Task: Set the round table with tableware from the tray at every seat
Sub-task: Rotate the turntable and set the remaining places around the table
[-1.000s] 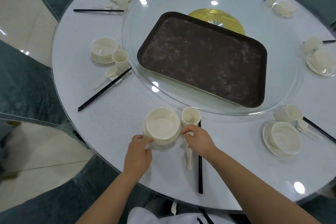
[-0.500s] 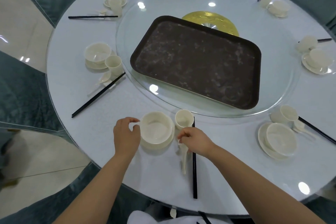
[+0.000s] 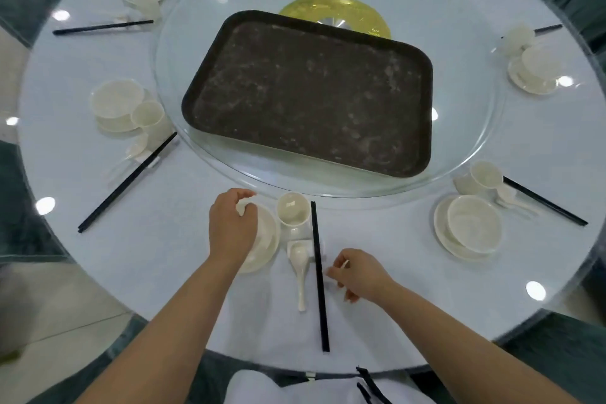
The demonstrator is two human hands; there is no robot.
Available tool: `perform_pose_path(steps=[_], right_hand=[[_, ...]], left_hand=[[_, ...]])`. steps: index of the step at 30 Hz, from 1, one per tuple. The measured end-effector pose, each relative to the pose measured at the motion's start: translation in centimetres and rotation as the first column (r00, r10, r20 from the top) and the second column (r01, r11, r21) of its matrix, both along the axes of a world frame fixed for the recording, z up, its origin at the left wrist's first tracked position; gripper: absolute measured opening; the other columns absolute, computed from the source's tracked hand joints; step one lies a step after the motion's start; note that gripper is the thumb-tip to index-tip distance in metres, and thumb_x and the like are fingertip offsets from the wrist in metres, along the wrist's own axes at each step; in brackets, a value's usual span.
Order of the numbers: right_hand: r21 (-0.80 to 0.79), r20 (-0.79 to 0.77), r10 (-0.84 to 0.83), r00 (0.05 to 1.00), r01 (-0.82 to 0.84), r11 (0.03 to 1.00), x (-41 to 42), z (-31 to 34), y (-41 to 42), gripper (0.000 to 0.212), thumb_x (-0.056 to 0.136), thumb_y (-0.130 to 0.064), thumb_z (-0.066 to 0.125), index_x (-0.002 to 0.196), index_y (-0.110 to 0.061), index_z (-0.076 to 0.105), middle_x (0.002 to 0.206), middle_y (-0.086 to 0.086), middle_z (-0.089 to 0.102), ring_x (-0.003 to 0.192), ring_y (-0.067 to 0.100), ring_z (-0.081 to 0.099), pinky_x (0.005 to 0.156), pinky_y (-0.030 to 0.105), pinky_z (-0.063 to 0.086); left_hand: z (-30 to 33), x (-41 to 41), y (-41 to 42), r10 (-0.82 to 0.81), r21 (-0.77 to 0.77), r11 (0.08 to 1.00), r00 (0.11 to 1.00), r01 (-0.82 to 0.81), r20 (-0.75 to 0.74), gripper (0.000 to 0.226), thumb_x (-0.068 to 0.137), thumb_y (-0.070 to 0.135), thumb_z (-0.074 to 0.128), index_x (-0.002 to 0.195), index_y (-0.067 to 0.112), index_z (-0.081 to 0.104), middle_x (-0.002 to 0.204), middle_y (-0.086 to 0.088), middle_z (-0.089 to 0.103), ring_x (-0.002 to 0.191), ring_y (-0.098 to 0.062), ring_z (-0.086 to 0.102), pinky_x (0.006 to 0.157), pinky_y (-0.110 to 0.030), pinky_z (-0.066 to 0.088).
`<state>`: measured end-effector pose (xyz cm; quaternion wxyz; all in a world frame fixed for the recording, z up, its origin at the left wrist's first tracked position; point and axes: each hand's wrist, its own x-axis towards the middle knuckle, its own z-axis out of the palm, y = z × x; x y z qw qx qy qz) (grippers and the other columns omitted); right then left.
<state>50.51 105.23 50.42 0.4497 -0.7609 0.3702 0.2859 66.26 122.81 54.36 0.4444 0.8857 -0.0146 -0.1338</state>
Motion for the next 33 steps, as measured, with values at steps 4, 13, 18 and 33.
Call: perform_pose_path(steps=[4, 13, 18, 33], right_hand=[[0.064, 0.001, -0.088, 0.996, 0.087, 0.994, -0.3, -0.6, 1.3, 0.027, 0.088, -0.031, 0.069, 0.092, -0.007, 0.056, 0.074, 0.010, 0.068, 0.045, 0.018, 0.063, 0.054, 0.033, 0.060], [0.137, 0.040, -0.172, 0.984, 0.165, 0.977, -0.5, -1.4, 1.8, 0.016, 0.090, -0.016, 0.067, 0.089, -0.010, 0.052, 0.059, 0.007, 0.067, 0.054, 0.024, 0.069, 0.058, 0.035, 0.061], [0.163, 0.048, -0.180, 0.982, 0.170, 0.972, -0.6, -1.6, 1.7, 0.015, 0.090, -0.012, 0.066, 0.091, -0.011, 0.051, 0.059, 0.007, 0.067, 0.049, 0.019, 0.066, 0.059, 0.032, 0.061], [0.200, 0.059, -0.224, 0.973, 0.209, 0.957, -0.4, -1.9, 1.8, 0.018, 0.085, -0.003, 0.069, 0.094, -0.009, 0.054, 0.065, 0.007, 0.067, 0.053, 0.020, 0.068, 0.061, 0.035, 0.061]], left_hand=[[-0.1, -0.6, -0.4, -0.014, 0.036, 0.999, 1.000, 0.013, 0.008, 0.025, 0.088, 0.007, 0.051, 0.108, 0.018, 0.063, 0.110, 0.001, 0.057, 0.105, -0.020, 0.053, 0.090, -0.032, 0.043], [-0.3, -1.9, -0.3, 0.013, 0.021, 1.000, 1.000, -0.012, -0.023, 0.025, 0.086, 0.006, 0.052, 0.104, 0.017, 0.065, 0.109, 0.001, 0.060, 0.102, -0.019, 0.056, 0.091, -0.036, 0.047], [-0.5, -2.4, 0.0, 0.016, 0.023, 1.000, 1.000, -0.016, -0.014, 0.024, 0.085, 0.004, 0.052, 0.102, 0.016, 0.065, 0.106, 0.002, 0.061, 0.101, -0.019, 0.056, 0.089, -0.032, 0.045], [-0.8, -2.7, 0.5, 0.028, 0.033, 0.999, 0.999, -0.028, -0.025, 0.025, 0.087, 0.005, 0.053, 0.107, 0.014, 0.064, 0.109, 0.005, 0.056, 0.104, -0.014, 0.052, 0.091, -0.029, 0.042]])
